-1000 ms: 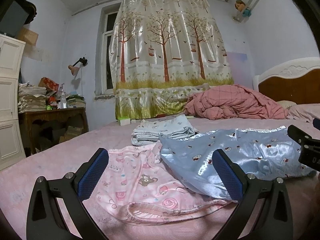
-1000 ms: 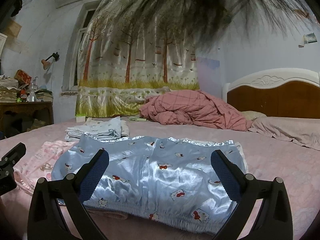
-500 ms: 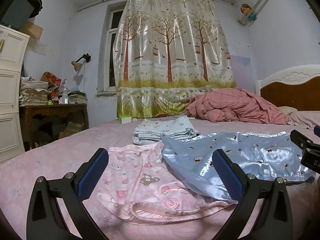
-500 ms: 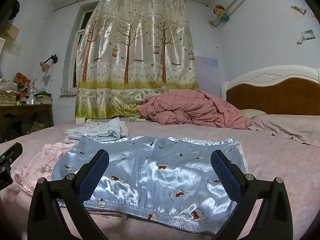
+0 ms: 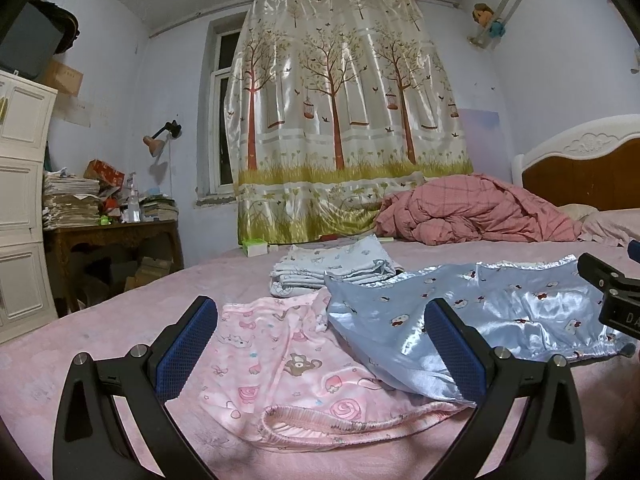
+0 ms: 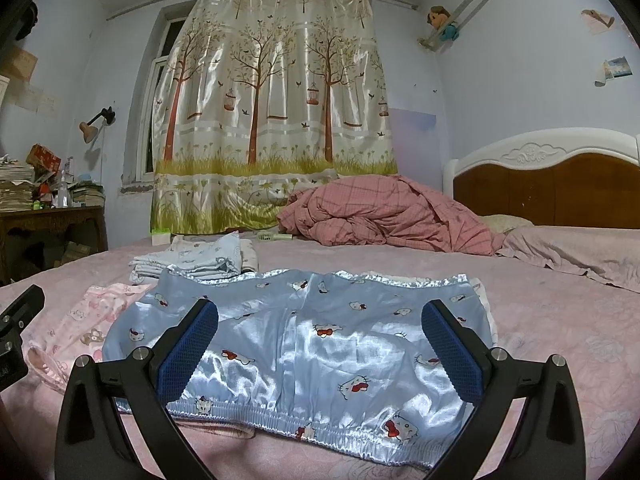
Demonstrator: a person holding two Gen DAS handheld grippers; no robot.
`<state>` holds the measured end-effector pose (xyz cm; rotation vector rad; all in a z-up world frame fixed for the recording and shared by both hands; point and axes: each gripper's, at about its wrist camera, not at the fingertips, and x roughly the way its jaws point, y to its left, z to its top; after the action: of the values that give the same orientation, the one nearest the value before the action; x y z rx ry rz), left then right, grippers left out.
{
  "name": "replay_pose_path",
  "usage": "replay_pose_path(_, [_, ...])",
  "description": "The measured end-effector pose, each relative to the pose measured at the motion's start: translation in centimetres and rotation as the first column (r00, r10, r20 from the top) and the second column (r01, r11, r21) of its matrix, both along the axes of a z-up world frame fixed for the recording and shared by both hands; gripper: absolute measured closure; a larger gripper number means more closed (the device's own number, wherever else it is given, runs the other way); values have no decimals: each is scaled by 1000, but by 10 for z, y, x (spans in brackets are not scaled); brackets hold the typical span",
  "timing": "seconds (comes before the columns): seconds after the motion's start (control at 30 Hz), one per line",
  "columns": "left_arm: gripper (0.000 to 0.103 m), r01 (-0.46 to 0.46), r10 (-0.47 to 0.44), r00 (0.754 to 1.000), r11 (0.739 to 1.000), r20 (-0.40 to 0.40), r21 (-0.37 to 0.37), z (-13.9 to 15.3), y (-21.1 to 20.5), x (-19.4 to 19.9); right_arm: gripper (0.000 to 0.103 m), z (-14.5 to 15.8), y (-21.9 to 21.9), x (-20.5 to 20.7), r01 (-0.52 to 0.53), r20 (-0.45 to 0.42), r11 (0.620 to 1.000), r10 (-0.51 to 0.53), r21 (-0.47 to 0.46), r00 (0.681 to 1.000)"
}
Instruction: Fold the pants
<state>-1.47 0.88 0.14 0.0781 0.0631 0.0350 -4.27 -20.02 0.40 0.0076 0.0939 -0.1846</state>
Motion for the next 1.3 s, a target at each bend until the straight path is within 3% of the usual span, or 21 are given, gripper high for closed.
replay_pose_path(0.63, [0,-8,8,999,1000,-31,-10,0,3,4,0,-1,1,-1,2,2,1000,-2,-14,1000])
replay_pose_path(1.07, [0,-7,7,1000,999,2,41,0,-9,0,0,0,2,-5,6,41,999,-5,-39,999])
replay_pose_path(1.3, [0,0,-1,1000,999,29,33,2,-7,-8,0,1,2,-7,12,46,999,-9,-48,999])
